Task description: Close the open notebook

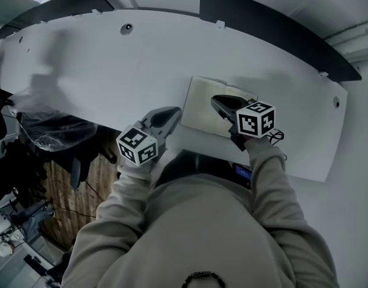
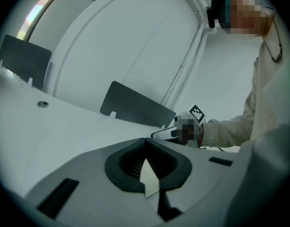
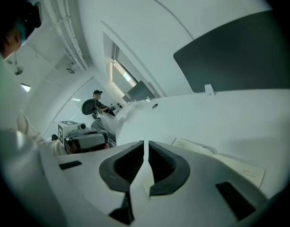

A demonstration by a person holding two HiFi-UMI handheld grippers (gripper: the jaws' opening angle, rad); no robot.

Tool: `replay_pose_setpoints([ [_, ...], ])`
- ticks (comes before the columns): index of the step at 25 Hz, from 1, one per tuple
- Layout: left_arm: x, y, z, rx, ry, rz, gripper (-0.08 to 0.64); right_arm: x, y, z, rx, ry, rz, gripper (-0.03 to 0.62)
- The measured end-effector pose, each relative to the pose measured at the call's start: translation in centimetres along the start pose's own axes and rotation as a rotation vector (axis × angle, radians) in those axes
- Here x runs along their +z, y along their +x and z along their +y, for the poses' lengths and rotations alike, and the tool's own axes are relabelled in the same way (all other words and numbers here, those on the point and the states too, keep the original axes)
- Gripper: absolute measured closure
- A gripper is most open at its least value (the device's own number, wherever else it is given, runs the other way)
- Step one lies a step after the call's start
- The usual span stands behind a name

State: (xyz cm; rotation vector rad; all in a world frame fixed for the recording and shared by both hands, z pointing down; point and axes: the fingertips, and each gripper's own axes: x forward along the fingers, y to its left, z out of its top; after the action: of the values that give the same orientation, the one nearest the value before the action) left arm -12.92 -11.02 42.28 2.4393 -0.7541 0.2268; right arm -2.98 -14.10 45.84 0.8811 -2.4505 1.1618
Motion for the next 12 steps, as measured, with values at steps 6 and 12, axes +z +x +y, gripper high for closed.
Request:
replay_pose_setpoints([
  [6, 3.0, -0.5, -0.3, -0.007, 0.032, -0.045, 0.557, 1.8, -1.5, 1.5, 0.023, -0.048, -0.015, 0.571],
  [12, 3.8, 0.3, -1.5, -0.040, 0.039, -0.057, 0.557, 3.0, -2.9, 2.3, 0.009, -0.092, -0.025, 0.571],
])
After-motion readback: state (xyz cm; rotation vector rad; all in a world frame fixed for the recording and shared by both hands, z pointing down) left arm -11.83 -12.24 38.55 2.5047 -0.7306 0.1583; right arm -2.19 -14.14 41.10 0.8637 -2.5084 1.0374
